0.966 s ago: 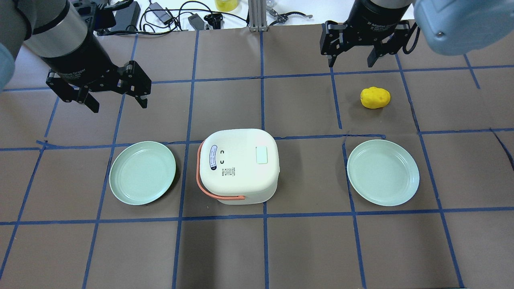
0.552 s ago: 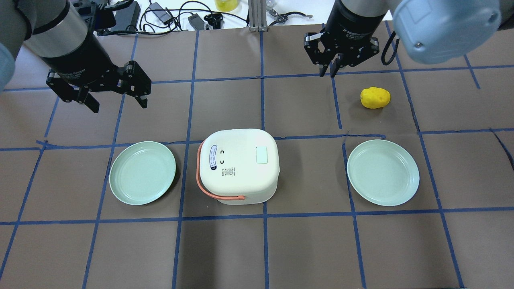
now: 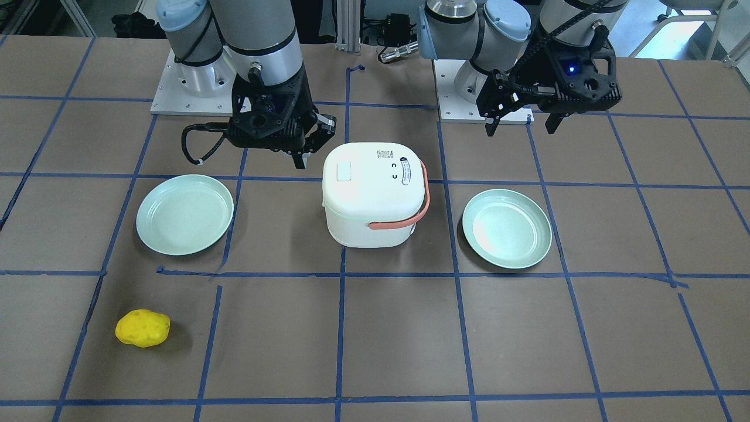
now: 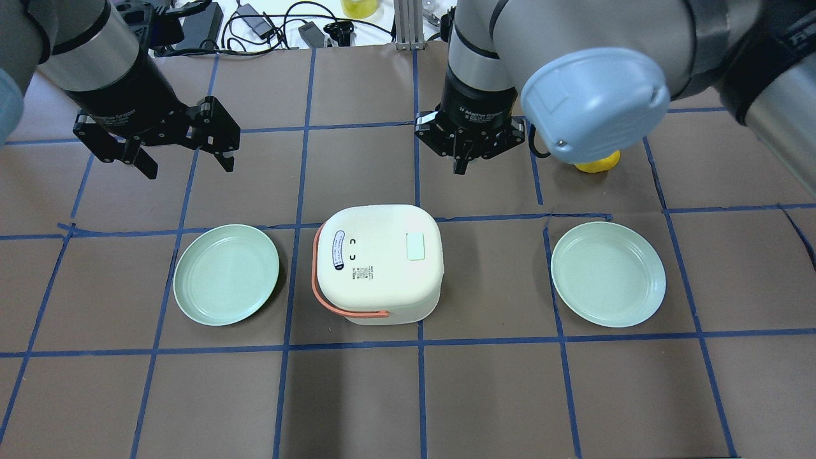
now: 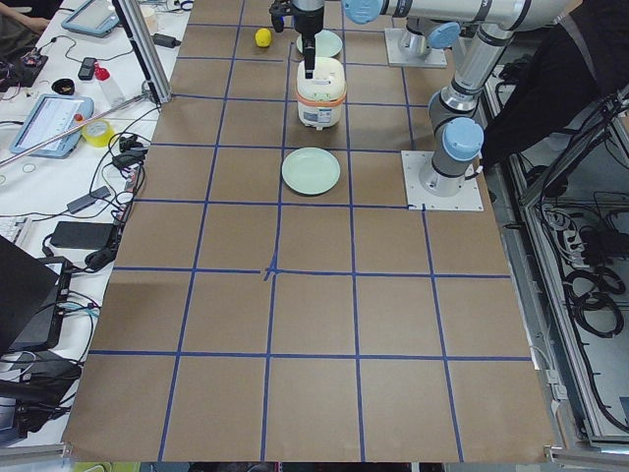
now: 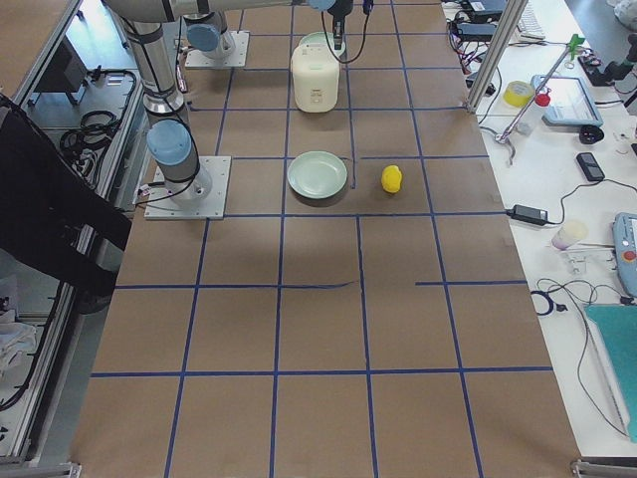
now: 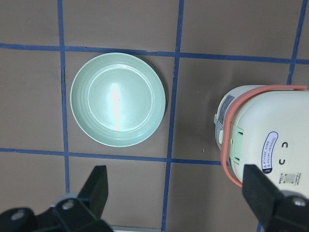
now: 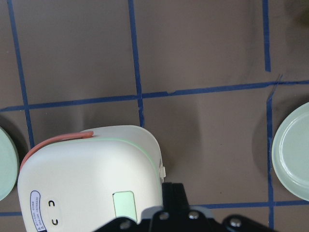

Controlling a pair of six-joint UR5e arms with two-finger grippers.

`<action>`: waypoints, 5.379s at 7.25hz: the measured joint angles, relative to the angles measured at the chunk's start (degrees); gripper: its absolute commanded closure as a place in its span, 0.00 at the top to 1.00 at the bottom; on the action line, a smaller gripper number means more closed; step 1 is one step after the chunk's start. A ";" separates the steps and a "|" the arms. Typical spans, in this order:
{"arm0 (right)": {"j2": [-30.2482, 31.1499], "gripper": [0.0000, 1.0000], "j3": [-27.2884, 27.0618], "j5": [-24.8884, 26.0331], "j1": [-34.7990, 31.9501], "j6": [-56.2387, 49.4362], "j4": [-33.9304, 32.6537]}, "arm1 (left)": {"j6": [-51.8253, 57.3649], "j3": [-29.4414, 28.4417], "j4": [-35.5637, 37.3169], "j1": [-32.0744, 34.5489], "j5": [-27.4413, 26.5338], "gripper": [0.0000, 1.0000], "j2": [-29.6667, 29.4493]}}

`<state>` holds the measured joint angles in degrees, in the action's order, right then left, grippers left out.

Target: Press rice cooker button

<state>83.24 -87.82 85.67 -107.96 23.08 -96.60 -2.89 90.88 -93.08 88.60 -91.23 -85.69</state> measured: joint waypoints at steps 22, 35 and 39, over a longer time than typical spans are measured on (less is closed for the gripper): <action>0.08 1.00 5.78 3.85 7.25 -13.80 2.97 | 0.03 0.00 0.00 0.00 0.00 1.00 0.00; 2.13 1.00 7.22 5.90 13.28 -20.37 4.04 | 0.06 0.00 0.00 0.00 0.00 1.00 0.00; 2.36 1.00 7.05 5.88 13.30 -20.88 3.73 | -0.01 0.00 0.00 0.00 0.00 1.00 0.00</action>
<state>85.60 -80.77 91.55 -94.66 2.20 -92.87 -2.90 90.88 -93.08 88.59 -91.23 -85.69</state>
